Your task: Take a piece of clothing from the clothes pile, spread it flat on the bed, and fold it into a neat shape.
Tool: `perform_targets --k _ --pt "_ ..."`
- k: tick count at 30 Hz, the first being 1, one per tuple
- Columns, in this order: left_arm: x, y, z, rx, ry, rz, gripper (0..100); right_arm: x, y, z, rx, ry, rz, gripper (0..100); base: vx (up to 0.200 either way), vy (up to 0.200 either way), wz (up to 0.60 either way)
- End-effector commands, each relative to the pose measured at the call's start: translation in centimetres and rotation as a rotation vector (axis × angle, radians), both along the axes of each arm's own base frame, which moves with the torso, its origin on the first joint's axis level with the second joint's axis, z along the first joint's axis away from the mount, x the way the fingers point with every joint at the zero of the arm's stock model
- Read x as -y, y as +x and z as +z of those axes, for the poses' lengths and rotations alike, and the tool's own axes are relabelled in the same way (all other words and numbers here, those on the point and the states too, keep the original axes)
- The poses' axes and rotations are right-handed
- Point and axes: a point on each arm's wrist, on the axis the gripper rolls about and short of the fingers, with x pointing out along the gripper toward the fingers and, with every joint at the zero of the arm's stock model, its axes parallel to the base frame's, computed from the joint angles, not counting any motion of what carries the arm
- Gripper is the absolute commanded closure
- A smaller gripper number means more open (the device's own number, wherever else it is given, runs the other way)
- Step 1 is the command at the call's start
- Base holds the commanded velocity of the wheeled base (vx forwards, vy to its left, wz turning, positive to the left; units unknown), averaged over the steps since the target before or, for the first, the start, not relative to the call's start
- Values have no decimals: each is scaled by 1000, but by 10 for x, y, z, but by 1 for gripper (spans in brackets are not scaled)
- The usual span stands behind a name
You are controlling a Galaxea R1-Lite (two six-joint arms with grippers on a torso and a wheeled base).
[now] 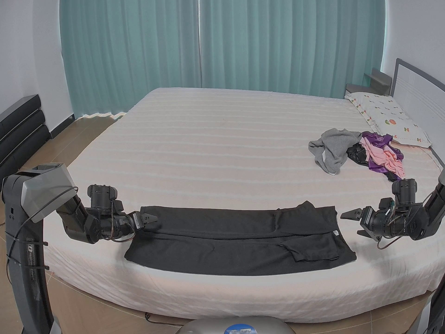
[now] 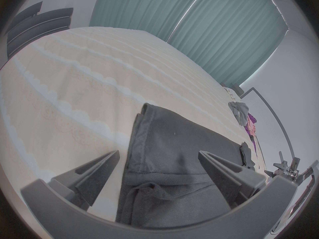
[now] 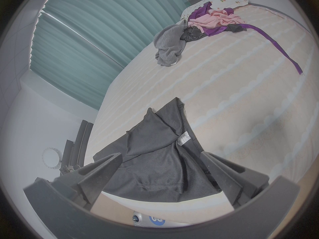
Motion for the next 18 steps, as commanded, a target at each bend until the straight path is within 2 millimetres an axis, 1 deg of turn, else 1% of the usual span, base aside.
perform_targets --k 1,9,10,18 --pt "3 -3 -3 -12 0 -6 0 0 0 -2 -5 1 1 0 0 0 0" --pt "5 -4 -3 -16 -1 -14 0 0 1 -1 -4 1 1 0 0 0 0" --pt "5 -4 -3 -15 -2 -15 100 1 1 -1 -4 1 -2 0 0 0 0" --pt "8 -8 -2 -16 2 -19 100 1 2 0 1 3 -6 0 0 0 0"
